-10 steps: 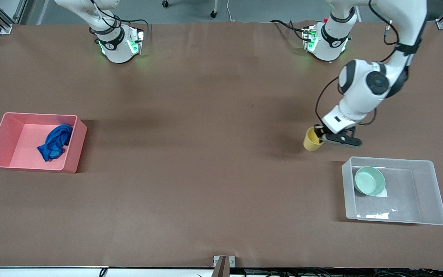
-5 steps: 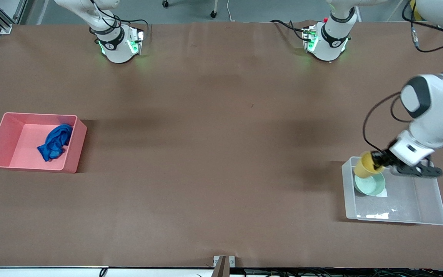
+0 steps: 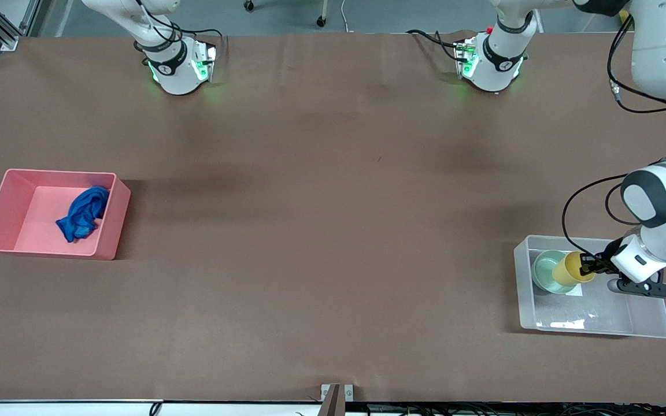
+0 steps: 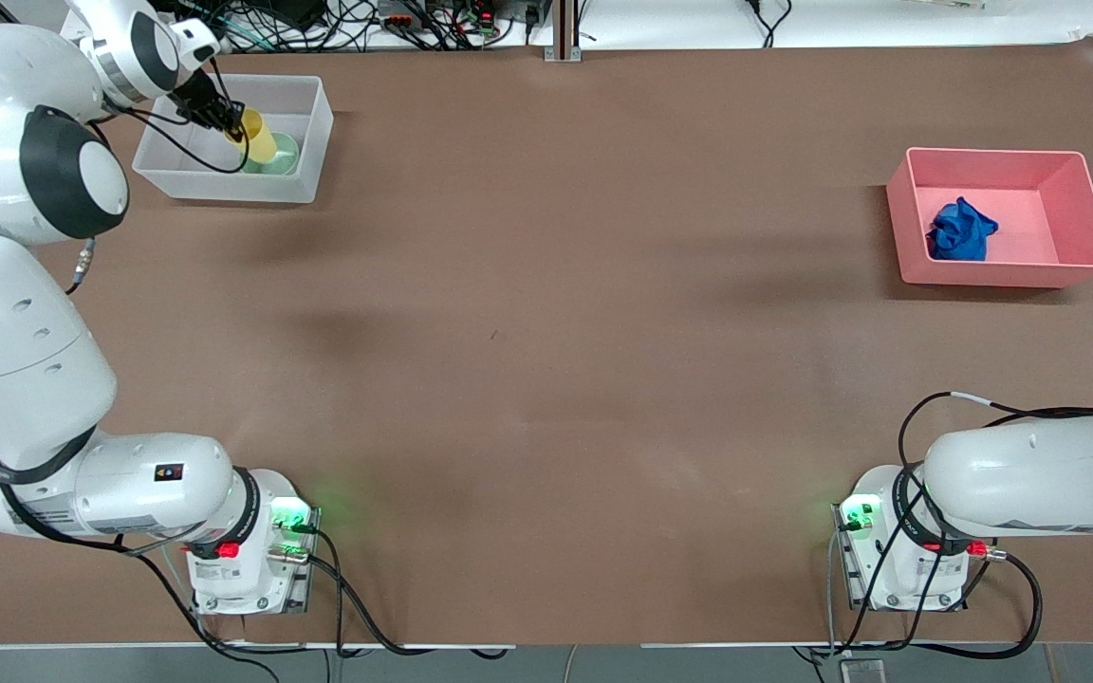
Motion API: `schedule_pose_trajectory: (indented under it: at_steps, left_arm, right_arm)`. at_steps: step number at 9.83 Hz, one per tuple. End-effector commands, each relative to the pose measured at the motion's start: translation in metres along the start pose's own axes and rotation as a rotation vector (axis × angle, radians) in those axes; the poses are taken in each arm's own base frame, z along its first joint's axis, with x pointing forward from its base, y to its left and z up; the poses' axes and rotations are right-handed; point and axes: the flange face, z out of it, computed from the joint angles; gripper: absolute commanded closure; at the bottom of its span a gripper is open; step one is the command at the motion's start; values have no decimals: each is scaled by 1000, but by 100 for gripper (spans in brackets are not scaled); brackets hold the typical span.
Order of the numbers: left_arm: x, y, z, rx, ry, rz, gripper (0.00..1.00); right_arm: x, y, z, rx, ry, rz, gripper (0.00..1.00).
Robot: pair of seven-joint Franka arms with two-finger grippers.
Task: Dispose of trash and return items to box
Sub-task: 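Carry the yellow cup with the left gripper and lower it into the bowl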
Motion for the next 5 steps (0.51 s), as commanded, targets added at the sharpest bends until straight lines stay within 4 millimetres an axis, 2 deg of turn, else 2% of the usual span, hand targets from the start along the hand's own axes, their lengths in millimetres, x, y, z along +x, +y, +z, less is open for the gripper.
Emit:
schedule_pose_trajectory:
  at_steps: [1, 3, 4, 5]
  left_arm:
    - [-10, 1, 29, -20, -49, 2, 96]
    - [-8, 7, 31, -21, -50, -2, 84]
    - [-8, 7, 29, -22, -47, -2, 63]
    - [-4, 9, 20, -19, -32, 1, 24]
  right_arm:
    - [-2, 2, -1, -7, 6, -7, 0]
    - [-2, 2, -1, -7, 6, -9, 0]
    - [-2, 2, -1, -7, 5, -9, 0]
    - [-2, 2, -1, -7, 5, -9, 0]
